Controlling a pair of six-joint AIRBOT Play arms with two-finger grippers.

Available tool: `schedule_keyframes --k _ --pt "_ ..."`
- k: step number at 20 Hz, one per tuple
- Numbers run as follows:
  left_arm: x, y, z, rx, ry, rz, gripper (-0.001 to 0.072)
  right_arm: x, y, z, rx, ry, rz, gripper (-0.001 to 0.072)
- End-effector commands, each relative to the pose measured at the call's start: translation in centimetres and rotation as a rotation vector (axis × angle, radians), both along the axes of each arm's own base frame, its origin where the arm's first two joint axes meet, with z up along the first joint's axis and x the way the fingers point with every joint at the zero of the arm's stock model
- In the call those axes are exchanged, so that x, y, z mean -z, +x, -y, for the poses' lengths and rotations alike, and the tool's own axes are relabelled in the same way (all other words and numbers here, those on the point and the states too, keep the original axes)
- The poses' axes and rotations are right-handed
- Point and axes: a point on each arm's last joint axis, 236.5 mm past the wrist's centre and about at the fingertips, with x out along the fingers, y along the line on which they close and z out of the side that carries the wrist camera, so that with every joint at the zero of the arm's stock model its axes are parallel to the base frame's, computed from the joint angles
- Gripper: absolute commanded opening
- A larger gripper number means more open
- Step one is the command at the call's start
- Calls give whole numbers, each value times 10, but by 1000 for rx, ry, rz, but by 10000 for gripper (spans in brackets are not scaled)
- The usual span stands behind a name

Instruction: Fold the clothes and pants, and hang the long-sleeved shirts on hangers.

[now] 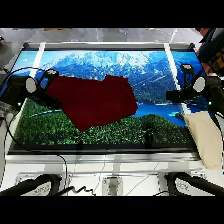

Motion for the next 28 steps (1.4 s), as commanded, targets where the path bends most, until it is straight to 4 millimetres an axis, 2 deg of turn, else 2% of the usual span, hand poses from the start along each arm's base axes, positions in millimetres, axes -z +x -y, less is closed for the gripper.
schedule_keyframes --k 1,19,21,22,24,26,28 --pt "0 0 0 -1 0 0 252 0 0 -1 -1 1 0 17" --pt "0 0 0 -1 0 0 252 -1 3 -4 0 16 12 18" --pt "0 0 3 -1 -13 -1 252 -1 11 -4 -53 -4 39 16" --pt "0 0 5 -2 -24 -1 252 6 9 -9 -116 -9 16 16" --pt "1 -1 12 -1 -51 -3 252 35 -8 -30 -260 44 -85 16" --pt "1 -1 22 1 -92 -6 252 71 -36 -72 -397 209 -186 16" --pt "0 -2 31 1 -133 -10 252 90 -52 -128 -395 488 -203 16"
